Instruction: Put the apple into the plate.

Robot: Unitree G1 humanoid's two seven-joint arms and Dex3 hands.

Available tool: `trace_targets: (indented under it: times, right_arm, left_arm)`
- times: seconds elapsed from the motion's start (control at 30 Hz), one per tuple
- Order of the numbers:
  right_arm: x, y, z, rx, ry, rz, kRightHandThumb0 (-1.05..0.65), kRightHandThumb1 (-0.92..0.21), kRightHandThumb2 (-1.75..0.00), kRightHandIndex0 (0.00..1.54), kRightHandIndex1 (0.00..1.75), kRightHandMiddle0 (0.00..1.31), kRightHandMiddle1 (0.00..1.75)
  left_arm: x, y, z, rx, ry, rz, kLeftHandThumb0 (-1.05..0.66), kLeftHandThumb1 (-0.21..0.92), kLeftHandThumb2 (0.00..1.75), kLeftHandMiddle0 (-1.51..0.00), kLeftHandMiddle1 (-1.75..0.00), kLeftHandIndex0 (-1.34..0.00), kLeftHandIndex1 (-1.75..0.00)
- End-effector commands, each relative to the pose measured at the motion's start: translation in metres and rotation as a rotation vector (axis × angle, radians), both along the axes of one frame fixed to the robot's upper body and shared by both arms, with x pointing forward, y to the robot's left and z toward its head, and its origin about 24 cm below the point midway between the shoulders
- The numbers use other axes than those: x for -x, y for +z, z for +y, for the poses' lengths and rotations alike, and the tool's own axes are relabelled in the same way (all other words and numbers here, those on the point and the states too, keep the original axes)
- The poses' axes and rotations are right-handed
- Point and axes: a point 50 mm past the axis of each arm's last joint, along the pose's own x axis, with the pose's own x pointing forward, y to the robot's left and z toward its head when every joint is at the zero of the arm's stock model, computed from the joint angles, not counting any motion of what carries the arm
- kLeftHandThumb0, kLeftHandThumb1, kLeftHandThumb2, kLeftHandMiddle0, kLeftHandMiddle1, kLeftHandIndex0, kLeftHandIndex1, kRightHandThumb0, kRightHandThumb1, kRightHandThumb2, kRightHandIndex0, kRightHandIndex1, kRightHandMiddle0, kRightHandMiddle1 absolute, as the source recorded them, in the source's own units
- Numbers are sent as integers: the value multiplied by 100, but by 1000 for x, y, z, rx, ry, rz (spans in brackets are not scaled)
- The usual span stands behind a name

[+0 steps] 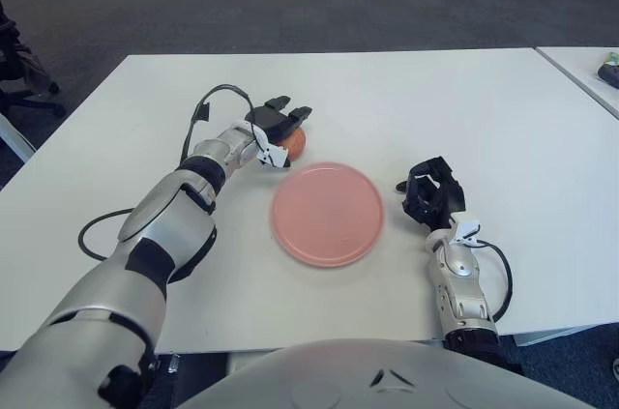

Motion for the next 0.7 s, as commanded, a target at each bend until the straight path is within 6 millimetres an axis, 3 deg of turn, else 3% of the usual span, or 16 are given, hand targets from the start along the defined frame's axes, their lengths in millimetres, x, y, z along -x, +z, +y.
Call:
trace_targets:
  times: [0.0,0.5,0.67]
  right_arm:
    - [2,-6,-2,-9,-12,39,-40,-57,-101,62,135,41,175]
    - [3,-5,-1,0,-33,49,-41,-56,-102,61,140,42,175]
    - [3,-5,-2,-7,-28,44,-40,-57,-101,62,137,41,175]
  left_arm:
    - [-6,9,-5,-35,-21,-19,-98,66,76,0,0,0,-24]
    - [-4,10,-16,-105,-101,-23,-97,69,73,0,0,0,-28]
    - [-5,8,-19,-141,-101,-9,-97,71,73,0,0,0,-38]
